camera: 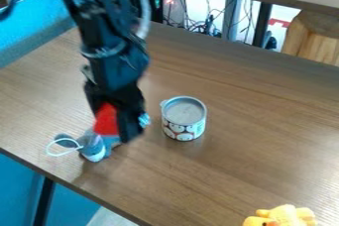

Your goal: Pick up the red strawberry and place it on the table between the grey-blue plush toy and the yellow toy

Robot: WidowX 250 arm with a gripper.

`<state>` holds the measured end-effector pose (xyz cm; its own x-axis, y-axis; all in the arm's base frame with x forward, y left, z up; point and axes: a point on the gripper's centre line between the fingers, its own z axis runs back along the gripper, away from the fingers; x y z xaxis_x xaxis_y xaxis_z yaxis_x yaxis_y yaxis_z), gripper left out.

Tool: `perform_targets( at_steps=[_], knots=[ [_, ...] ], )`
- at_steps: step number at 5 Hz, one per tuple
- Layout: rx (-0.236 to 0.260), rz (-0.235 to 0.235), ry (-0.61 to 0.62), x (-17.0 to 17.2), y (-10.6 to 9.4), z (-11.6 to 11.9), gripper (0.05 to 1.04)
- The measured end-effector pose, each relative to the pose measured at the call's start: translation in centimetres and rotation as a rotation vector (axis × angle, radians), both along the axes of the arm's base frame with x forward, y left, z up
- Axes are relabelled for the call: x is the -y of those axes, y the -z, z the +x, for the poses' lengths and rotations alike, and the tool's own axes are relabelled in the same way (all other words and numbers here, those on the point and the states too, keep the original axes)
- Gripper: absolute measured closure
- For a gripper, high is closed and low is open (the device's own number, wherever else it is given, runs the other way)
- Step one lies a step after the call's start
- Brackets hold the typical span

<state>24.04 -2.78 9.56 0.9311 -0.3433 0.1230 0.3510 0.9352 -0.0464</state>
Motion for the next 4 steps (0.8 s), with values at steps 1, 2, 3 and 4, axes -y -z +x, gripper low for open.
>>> perform_targets(
  at_steps=[1,2,3,4],
  knots=[
    [-0.029,0.021,0.084,4.1,1.7,-1.4,0.233],
    [-0.138,0.055,0.139,4.4,5.1,-1.5,0.233],
    [-0.144,0.078,0.186,4.6,6.6,0.6,0.233],
    [-0.120,0.090,0.232,4.8,7.5,2.0,0.233]
  ],
)
